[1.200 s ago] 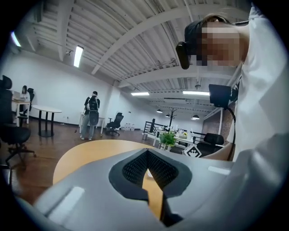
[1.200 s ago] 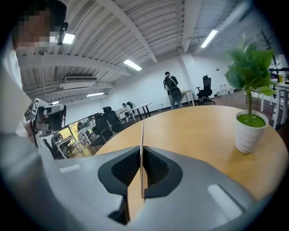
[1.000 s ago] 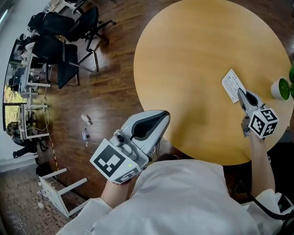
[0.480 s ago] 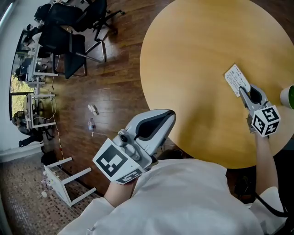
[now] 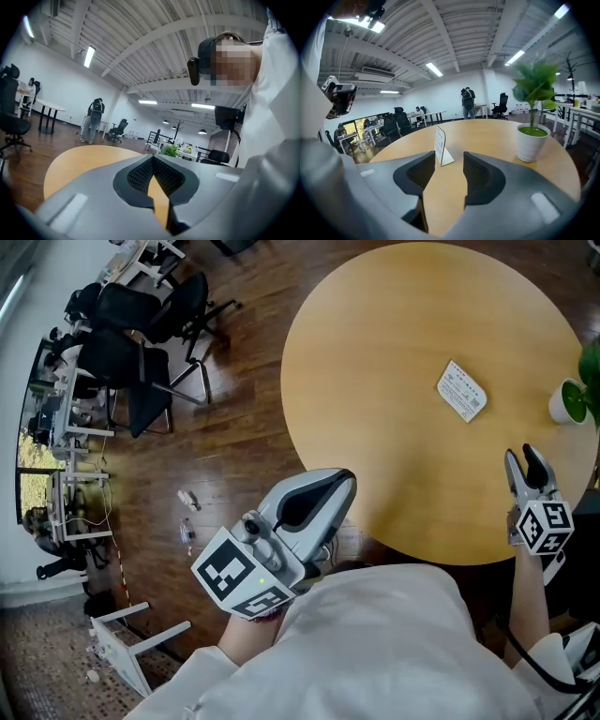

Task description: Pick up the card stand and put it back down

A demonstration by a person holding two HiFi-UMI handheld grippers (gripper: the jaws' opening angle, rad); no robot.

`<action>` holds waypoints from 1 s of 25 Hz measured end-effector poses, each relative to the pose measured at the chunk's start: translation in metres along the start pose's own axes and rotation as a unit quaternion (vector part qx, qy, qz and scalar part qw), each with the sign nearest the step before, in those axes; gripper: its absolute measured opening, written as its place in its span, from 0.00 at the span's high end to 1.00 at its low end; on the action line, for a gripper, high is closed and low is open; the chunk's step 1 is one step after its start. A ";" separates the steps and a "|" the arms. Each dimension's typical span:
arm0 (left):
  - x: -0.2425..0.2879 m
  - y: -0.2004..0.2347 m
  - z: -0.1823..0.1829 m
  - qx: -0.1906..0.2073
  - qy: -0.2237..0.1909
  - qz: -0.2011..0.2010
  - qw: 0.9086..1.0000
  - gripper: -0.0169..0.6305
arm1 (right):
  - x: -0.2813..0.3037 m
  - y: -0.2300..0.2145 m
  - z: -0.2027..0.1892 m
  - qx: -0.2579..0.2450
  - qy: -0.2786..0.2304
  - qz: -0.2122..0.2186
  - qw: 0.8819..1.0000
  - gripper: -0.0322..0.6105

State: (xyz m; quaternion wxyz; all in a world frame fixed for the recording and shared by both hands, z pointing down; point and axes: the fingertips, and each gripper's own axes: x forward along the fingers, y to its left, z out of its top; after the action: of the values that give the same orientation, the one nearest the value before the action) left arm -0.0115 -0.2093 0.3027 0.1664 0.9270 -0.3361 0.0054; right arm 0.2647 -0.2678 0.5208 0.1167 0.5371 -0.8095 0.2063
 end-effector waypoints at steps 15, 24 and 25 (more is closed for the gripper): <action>-0.187 -0.080 -0.016 -0.056 -0.081 -0.091 0.991 0.97 | -0.247 0.183 -0.013 0.025 -0.100 -0.061 0.993 0.74; -0.291 -0.067 -0.069 -0.094 -0.067 -0.085 0.990 0.97 | -0.306 0.322 -0.078 0.031 -0.049 -0.036 0.998 0.74; -0.296 -0.067 -0.074 -0.100 -0.066 -0.083 0.989 0.97 | -0.312 0.330 -0.076 0.033 -0.052 -0.028 0.998 0.73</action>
State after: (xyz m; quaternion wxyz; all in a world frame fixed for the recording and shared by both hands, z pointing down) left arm -0.1916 0.0460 0.3165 0.2352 0.9289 -0.2670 -0.1030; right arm 0.0831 0.1350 0.3915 0.0629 0.5734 -0.7917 0.2013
